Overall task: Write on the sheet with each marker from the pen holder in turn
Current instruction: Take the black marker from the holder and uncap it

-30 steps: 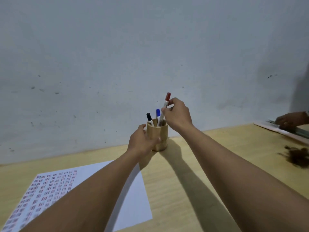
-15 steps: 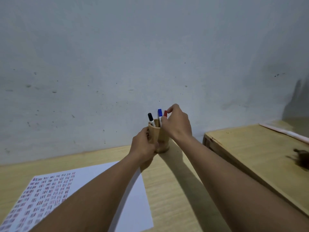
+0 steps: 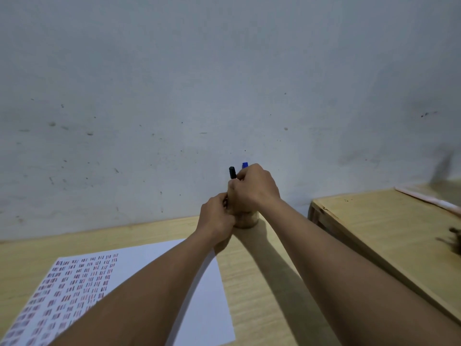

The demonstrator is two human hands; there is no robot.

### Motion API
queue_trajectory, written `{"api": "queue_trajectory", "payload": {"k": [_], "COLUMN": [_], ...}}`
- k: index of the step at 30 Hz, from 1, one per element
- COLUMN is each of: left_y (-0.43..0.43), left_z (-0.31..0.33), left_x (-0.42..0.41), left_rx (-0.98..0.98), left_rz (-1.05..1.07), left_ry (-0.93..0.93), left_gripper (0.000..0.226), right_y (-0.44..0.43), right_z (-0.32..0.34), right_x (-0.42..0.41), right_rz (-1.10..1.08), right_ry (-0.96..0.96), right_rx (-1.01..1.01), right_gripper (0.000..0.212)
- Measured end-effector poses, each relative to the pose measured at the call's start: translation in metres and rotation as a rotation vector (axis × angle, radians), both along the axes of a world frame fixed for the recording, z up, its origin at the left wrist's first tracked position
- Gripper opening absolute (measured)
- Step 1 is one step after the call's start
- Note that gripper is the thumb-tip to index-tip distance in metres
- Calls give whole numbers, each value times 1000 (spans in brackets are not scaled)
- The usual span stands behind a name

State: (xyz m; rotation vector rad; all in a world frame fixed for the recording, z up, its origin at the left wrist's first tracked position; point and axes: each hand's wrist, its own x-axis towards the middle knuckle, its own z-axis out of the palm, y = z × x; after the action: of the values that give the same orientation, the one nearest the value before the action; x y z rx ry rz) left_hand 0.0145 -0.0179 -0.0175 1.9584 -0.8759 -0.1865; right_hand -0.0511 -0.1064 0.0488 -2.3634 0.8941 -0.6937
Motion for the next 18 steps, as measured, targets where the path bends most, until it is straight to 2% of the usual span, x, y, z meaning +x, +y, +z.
{"api": "queue_trajectory", "payload": {"k": [6, 10, 12, 18], "left_y": [3, 15, 26, 75], "left_z": [1, 14, 24, 66], "left_x": [-4, -6, -6, -7], "left_rx": [-22, -39, -78, -284], "left_rz": [20, 44, 54, 187], "left_ry": [3, 70, 100, 65], "left_gripper": [38, 63, 67, 44], "right_y": [6, 16, 24, 57], "right_z": [5, 26, 37, 51], "right_x": [-9, -19, -23, -29], "right_rz": [34, 80, 110, 195], "right_ry": [-154, -239, -266, -264], "right_rx": [-89, -91, -80, -93], "right_gripper": [20, 15, 16, 14]}}
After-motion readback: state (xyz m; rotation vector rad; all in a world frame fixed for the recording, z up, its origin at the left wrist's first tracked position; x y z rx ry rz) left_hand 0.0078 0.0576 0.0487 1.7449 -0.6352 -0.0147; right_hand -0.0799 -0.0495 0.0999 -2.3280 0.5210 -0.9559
